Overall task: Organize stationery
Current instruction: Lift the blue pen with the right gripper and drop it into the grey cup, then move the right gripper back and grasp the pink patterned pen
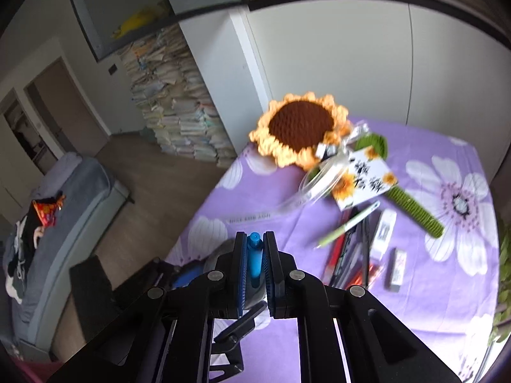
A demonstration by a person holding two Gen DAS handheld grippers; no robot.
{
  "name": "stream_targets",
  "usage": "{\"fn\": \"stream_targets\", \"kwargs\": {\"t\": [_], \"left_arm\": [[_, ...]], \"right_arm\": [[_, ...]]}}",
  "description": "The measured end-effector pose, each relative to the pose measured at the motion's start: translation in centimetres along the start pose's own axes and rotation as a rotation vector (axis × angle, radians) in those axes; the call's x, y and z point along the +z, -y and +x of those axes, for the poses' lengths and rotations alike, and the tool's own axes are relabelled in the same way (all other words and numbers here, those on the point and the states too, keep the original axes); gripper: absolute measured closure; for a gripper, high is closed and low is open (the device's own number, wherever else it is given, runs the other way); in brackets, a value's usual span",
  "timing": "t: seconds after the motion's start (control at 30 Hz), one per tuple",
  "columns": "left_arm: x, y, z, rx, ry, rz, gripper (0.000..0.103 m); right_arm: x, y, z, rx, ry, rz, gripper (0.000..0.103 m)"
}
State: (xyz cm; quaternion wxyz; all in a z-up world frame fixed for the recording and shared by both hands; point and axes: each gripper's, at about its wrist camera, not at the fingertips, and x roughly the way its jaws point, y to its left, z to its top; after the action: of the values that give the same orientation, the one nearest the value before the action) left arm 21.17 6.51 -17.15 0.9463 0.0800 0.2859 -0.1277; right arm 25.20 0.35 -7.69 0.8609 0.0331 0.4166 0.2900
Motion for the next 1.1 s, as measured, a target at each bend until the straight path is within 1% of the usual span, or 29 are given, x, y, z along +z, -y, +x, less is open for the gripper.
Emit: {"fn": "stream_targets", "kwargs": {"t": [0.23,0.5,0.57,0.63,0.67,0.73,0.77,0.8,0.87,0.9,0.97,1.03,1.1], "left_arm": [[0.1,0.2,0.1,0.005,-0.004,0.003,0.036],[0.1,0.1,0.0,0.003,-0.006,-0.002,0.036],[0.0,0.0,0.0,0.003,-0.007,-0.004,0.036],[0.0,-0.1,0.0,0.001,-0.008,-0.008,0.036],[0.0,-0.1,0.0,0.0,-0.008,-0.01,0.036],[0.0,-0.2,0.0,0.0,-0.007,-0.01,0.036],[0.0,-0.2,0.0,0.0,-0.008,-0.011,0.036],[0.0,-0.2,0.0,0.001,-0.009,-0.014,0.036],[0.0,-0.2,0.0,0.003,-0.009,-0.019,0.036],[0.0,-0.3,0.0,0.004,-0.009,-0.022,0.036],[0.0,-0.3,0.0,0.011,-0.01,-0.027,0.036],[0.1,-0.3,0.1,0.029,-0.011,-0.03,0.036],[0.1,-0.5,0.1,0.041,-0.013,-0.031,0.036]], "right_arm": [[-1.0,0.2,2.1,0.013,-0.041,-0.004,0.092],[-1.0,0.8,2.5,0.045,-0.077,0.019,0.092],[-0.9,1.1,2.0,0.066,-0.068,0.026,0.092],[-0.8,1.7,0.8,0.077,-0.037,0.044,0.091],[-0.7,2.2,0.1,0.073,-0.014,0.059,0.089],[-0.7,3.5,-1.1,0.049,0.028,0.088,0.076],[-0.7,4.3,-1.5,0.019,0.042,0.106,0.063],[-0.8,5.1,-1.6,-0.024,0.044,0.124,0.056],[-1.3,7.2,-0.9,-0.13,0.014,0.172,0.055],[-1.5,8.1,-0.3,-0.16,-0.006,0.187,0.055],[-2.3,9.8,1.4,-0.195,-0.065,0.215,0.056],[-3.0,10.9,3.0,-0.211,-0.119,0.231,0.056],[-3.5,11.4,3.9,-0.22,-0.145,0.231,0.056]]}}
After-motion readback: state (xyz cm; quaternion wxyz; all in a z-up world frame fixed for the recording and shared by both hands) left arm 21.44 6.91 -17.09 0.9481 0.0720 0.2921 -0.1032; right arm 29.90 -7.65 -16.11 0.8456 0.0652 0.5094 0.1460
